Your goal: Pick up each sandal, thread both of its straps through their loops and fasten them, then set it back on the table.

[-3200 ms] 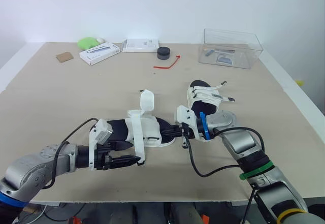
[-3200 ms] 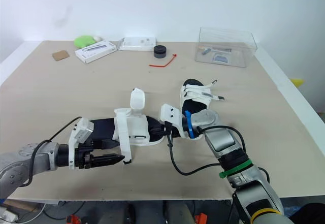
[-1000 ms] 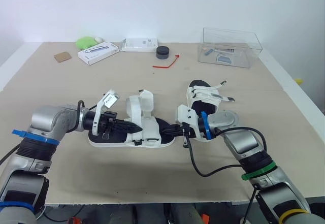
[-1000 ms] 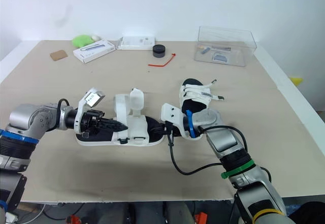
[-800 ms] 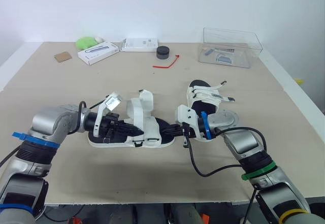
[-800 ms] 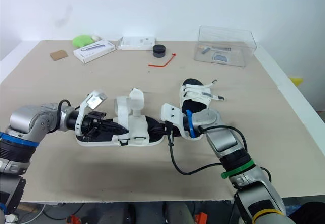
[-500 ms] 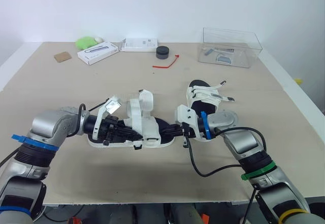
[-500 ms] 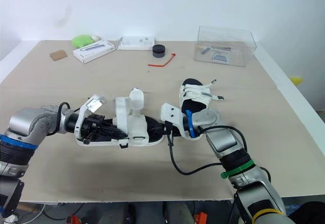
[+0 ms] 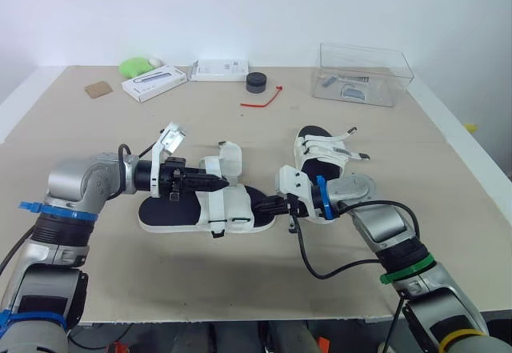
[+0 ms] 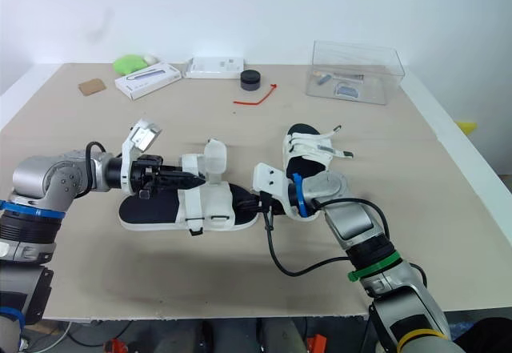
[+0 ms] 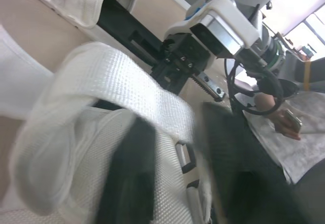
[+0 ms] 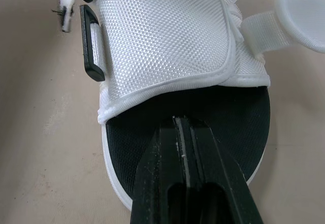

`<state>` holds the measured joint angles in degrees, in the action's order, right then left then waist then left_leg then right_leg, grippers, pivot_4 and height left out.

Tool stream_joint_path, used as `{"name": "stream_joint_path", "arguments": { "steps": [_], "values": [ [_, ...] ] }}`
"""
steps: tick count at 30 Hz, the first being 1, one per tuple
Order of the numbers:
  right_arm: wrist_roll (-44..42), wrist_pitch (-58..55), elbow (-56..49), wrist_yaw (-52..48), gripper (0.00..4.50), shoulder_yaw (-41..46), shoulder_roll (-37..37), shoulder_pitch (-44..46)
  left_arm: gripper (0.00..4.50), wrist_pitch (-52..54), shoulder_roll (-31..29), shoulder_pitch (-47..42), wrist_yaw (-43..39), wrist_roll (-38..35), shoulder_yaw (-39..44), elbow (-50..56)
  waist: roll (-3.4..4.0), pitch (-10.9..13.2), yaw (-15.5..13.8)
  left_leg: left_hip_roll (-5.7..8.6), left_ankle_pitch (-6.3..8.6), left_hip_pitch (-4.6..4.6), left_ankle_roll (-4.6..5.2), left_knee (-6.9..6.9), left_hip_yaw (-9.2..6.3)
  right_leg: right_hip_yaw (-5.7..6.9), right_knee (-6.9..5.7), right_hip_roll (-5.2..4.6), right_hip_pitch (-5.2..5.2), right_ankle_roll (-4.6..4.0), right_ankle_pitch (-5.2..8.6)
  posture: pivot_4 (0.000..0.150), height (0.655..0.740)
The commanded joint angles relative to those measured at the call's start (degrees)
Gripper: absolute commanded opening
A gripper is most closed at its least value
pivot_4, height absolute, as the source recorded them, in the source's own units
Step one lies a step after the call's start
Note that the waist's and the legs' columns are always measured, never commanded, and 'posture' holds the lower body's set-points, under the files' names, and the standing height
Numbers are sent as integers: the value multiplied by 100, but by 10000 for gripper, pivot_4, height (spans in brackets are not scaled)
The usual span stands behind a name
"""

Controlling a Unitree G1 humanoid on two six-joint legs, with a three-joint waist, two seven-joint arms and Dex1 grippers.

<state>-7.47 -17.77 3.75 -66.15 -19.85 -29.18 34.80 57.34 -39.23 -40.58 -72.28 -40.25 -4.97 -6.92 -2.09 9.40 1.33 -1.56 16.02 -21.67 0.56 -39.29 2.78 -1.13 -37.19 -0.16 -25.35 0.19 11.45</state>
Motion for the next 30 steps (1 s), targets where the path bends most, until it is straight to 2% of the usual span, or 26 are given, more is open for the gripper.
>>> {"name": "stream_joint_path", "arguments": {
  "steps": [1,9,15,20,21,22,30],
  "values": [
    [3,37,-119,-22,0,67,-61,24,300,-157,-183,297,-257,80,-196,491,0,0,6,0,1,1,0,1,3,-3,0,0,0,-2,0,1500,7400],
    [-3,29,-119,-33,0,47,-62,35,300,-371,-327,728,-368,190,-417,990,0,0,3,-1,2,1,1,0,1,-1,0,-1,0,6,6,1500,7400],
    [7,57,-45,-59,0,32,-44,90,300,-354,-413,724,-309,244,-349,1030,0,0,2,-3,2,1,1,0,0,0,0,1,0,7,8,1500,7400],
    [24,100,36,-76,0,9,-8,136,16407,-310,-581,569,-478,97,-256,1159,0,0,0,-3,2,1,1,0,-1,1,0,2,0,7,8,1500,7400],
    [24,109,48,-82,0,6,-3,145,23083,-370,-703,555,-568,140,-290,1226,0,0,1,-3,2,1,1,0,-1,1,0,1,1,8,8,1500,7400],
    [26,115,56,-85,0,5,2,151,25107,-446,-815,562,-656,185,-312,1286,-1,1,6,-3,2,2,1,0,1,0,0,2,1,9,8,1500,7400],
    [48,121,43,-109,0,35,-2,138,25107,-231,-1822,880,-1221,-140,16,1625,-1,2,8,-8,3,4,2,4,4,-1,0,8,-2,5,12,1500,7400]
  ]
}}
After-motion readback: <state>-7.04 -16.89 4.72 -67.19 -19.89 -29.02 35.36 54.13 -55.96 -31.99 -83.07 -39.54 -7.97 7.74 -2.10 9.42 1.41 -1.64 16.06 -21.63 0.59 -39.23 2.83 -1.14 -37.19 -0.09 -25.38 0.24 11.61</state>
